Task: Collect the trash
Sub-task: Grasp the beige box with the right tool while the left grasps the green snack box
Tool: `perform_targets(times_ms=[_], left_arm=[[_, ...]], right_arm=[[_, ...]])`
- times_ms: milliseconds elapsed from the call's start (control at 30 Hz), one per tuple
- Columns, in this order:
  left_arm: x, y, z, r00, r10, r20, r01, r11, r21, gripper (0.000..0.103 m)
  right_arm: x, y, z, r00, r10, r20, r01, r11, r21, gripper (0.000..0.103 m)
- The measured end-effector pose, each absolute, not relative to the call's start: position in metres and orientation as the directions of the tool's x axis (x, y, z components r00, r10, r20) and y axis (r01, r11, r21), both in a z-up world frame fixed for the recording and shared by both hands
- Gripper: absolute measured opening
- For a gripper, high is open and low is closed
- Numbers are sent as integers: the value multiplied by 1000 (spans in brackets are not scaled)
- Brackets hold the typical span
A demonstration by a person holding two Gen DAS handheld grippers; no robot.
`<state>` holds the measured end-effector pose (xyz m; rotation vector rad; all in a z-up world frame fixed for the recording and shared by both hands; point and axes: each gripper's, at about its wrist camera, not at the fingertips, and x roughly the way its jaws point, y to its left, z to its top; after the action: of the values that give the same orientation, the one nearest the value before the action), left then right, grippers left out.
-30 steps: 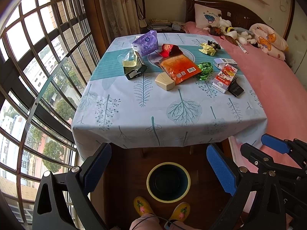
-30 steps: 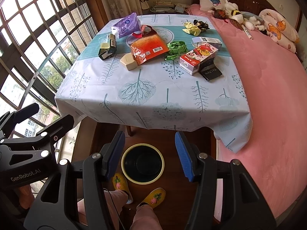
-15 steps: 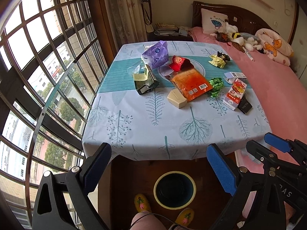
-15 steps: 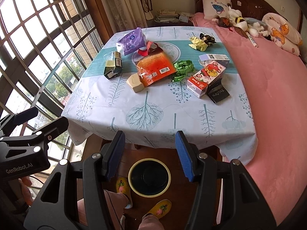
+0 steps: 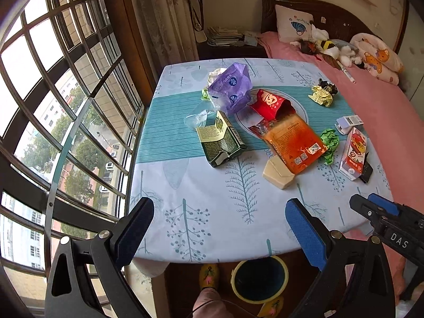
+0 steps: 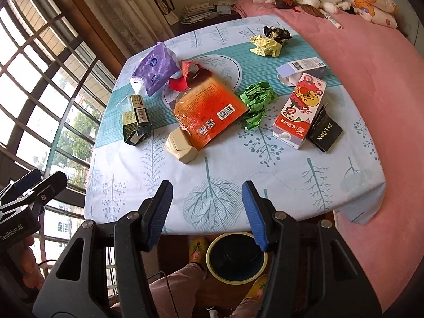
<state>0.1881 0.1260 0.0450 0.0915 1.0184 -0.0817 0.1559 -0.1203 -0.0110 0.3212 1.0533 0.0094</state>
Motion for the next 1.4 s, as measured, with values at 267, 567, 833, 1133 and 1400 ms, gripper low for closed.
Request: perform_targets(times_ms=[267,567,833,1133,1400], left_arm=[[304,158,2,434,-98,-896,200,980,-11,101],[407,160,-56,280,-207,-938,89,978,-189,101],[441,138,-110,182,-167,-969,-5,985,-171,101],[444,123,-150,80,-207,-975,35,978,-205,82],[427,126,-147,142,-184,-973,148,976,-163,76]], right_arm=[[217,-85,-70,469,147,-871,338,881,330,52],[254,-49,-111,484,87,-871,459,822,338,51],[261,-51,-122,480,53,-876,517,790,331,51],[277,-44,-133,480,61,-875,545,760,353,55],[300,-23,-143,465,-23,-885,572,771,281,57]])
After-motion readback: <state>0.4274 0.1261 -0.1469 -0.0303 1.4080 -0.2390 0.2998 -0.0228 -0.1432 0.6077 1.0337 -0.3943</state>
